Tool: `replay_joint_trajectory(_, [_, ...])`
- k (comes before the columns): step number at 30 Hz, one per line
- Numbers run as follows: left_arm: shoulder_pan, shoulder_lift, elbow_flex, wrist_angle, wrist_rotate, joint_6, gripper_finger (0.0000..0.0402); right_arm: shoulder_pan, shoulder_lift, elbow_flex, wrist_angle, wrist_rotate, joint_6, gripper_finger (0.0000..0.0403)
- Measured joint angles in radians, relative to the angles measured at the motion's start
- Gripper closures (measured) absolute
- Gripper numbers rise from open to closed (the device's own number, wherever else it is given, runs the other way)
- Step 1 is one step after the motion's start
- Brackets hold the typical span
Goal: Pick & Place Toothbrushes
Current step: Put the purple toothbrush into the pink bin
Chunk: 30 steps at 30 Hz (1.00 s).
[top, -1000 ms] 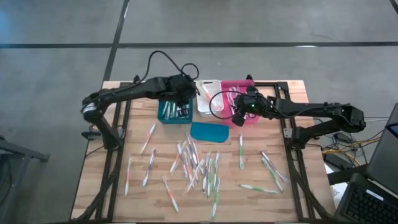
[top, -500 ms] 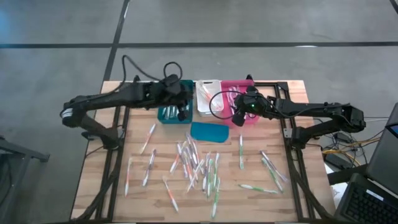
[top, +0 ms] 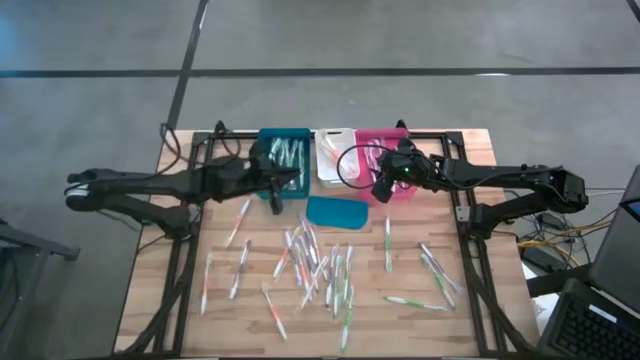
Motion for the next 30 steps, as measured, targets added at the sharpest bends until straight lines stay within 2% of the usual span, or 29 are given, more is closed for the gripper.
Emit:
replay_joint_trajectory(4, [-0.002,-0.032,-0.136,0.191,0.042,-0.013,0.0369,-0.001,0.0,0.0,0.039,-0.051,0.008,0.026])
replay_joint_trajectory(7, [-0.002,-0.034,-0.215,0.3,0.119,-0.015,0.0369,0.004,0.0,0.0,0.11,-0.151,0.009,0.0272])
replay_joint_trajectory(10, [-0.002,-0.027,-0.275,0.381,0.203,-0.008,0.0369,0.027,0.0,0.016,0.156,-0.181,0.01,0.0285])
replay_joint_trajectory(16, [-0.003,-0.028,-0.292,0.395,0.251,-0.017,0.0369,0.106,0.006,0.131,0.125,-0.18,-0.008,0.0317])
replay_joint_trajectory(21, [-0.006,-0.029,-0.281,0.394,0.26,-0.128,0.0369,0.216,0.006,0.185,0.078,-0.175,-0.009,0.0346])
replay_joint_trajectory(26, [-0.013,-0.029,-0.281,0.383,0.316,-0.172,0.0369,0.345,0.006,0.218,-0.051,-0.033,0.056,0.0373])
replay_joint_trajectory(30, [-0.06,-0.034,-0.281,0.365,0.325,-0.118,0.0371,0.448,0.005,0.23,-0.165,0.073,0.141,0.0391])
